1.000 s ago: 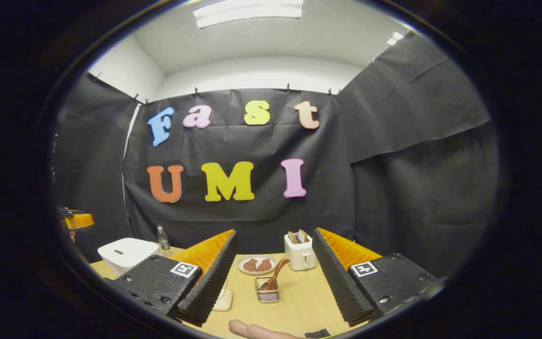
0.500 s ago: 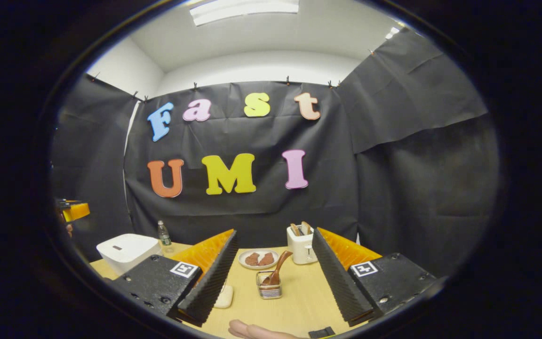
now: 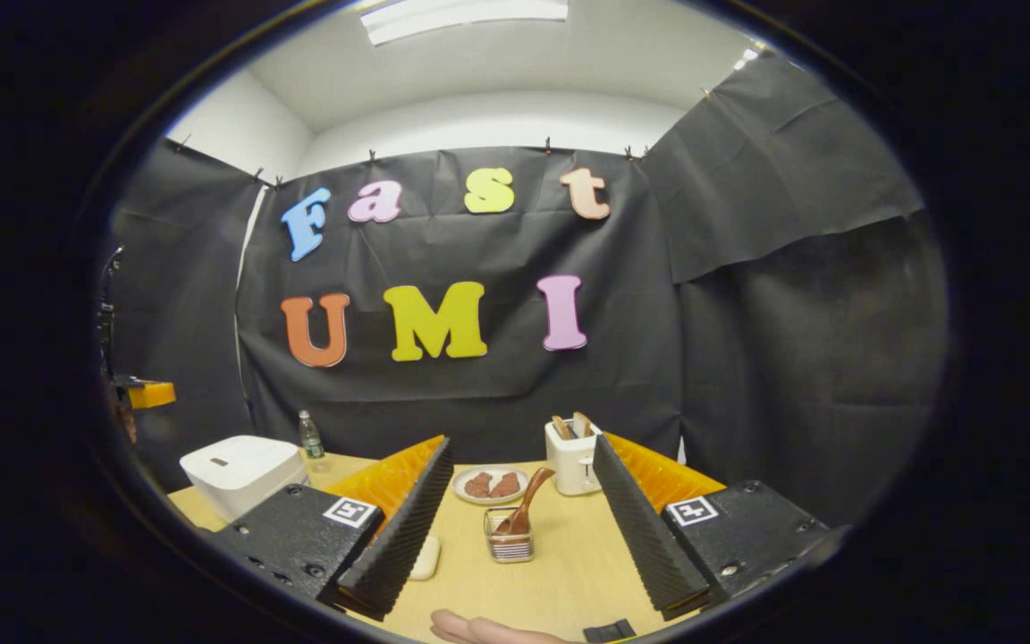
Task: Close the left gripper, press the button to open the rice cooker; take a wooden spoon from the chopstick holder with the right hand, scoop a spoonful of rice and pour it into the rice cooker, then put the wooden spoon back into the chopstick holder.
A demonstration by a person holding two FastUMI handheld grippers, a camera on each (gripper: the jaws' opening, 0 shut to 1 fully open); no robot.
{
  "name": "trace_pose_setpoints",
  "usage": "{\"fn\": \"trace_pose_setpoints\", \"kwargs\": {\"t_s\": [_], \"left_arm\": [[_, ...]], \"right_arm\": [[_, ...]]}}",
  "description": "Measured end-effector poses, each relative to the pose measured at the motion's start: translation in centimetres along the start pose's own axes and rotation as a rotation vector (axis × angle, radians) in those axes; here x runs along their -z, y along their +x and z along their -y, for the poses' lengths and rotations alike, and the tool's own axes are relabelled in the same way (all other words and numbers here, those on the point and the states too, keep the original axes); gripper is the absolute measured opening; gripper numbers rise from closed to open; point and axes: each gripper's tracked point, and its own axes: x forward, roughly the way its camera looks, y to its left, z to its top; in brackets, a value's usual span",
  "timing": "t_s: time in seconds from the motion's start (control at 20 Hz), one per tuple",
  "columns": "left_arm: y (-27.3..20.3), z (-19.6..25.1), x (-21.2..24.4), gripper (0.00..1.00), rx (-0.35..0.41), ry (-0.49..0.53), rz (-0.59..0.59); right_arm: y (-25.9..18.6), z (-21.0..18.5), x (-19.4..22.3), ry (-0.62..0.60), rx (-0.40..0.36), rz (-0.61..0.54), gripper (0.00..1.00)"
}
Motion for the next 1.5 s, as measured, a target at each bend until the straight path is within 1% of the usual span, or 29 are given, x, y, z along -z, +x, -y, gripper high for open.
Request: {"fn": "trace_pose_setpoints", "kwargs": {"t_s": [0.15,0.2,0.25,0.3,0.4,0.5,0.55,0.65,0.75,0.9,1.05,1.1,1.15,1.2,1.25,1.3,1.5], "left_arm": [[1.6,-1.1,2.5,0.21,-0.018,0.004,-0.110],[2.5,-0.8,4.1,0.21,0.003,0.000,-0.164],[3.6,-0.8,5.4,0.10,0.015,-0.003,-0.211],[3.8,-1.6,6.2,0.00,0.007,0.013,-0.253],[4.5,-3.6,8.2,0.00,-0.039,0.061,-0.324],[5.0,-4.8,9.9,0.00,-0.060,0.055,-0.390],[5.3,-5.0,10.6,0.00,-0.058,0.041,-0.413],[5.5,-5.4,11.8,0.00,-0.055,0.014,-0.448],[5.9,-5.9,12.6,0.00,-0.064,0.003,-0.467],[6.7,-6.2,13.4,0.00,-0.070,-0.005,-0.474],[7.6,-6.1,13.4,0.00,-0.052,0.016,-0.450],[7.2,-5.5,14.0,0.00,-0.039,0.001,-0.478],[6.9,-5.5,14.1,0.00,-0.045,0.005,-0.489],[7.4,-5.4,14.4,0.00,-0.048,0.019,-0.489],[7.4,-5.5,14.6,0.00,-0.057,0.023,-0.502],[7.5,-5.6,15.0,0.01,-0.068,0.014,-0.531],[7.3,-5.6,14.6,0.01,-0.079,0.005,-0.535]], "right_arm": [[0.2,0.1,0.7,-0.014,0.001,-0.018,1.00],[0.3,0.2,1.1,-0.020,0.006,-0.022,1.00],[0.3,0.2,1.2,-0.022,0.007,-0.025,1.00],[0.4,0.1,1.5,-0.024,0.006,-0.028,1.00],[0.7,0.1,2.1,-0.026,0.007,-0.036,1.00],[1.1,0.1,2.7,-0.022,0.008,-0.047,1.00],[1.3,0.0,3.1,-0.019,0.007,-0.055,1.00],[1.8,-0.6,3.7,-0.018,-0.005,-0.069,1.00],[2.0,-2.0,4.2,-0.014,-0.053,-0.071,0.99],[2.0,-3.1,5.0,-0.036,-0.103,-0.065,1.00],[2.1,-3.7,5.8,-0.087,-0.114,-0.061,1.00],[2.1,-4.0,5.9,-0.104,-0.121,-0.063,0.99],[2.0,-4.3,6.0,-0.120,-0.127,-0.062,0.98],[2.0,-4.6,6.1,-0.134,-0.131,-0.060,1.00],[1.8,-4.6,6.1,-0.144,-0.131,-0.055,1.00],[1.7,-4.8,6.0,-0.149,-0.133,-0.050,1.00],[1.3,-5.3,7.2,-0.156,-0.141,-0.067,1.00]]}}
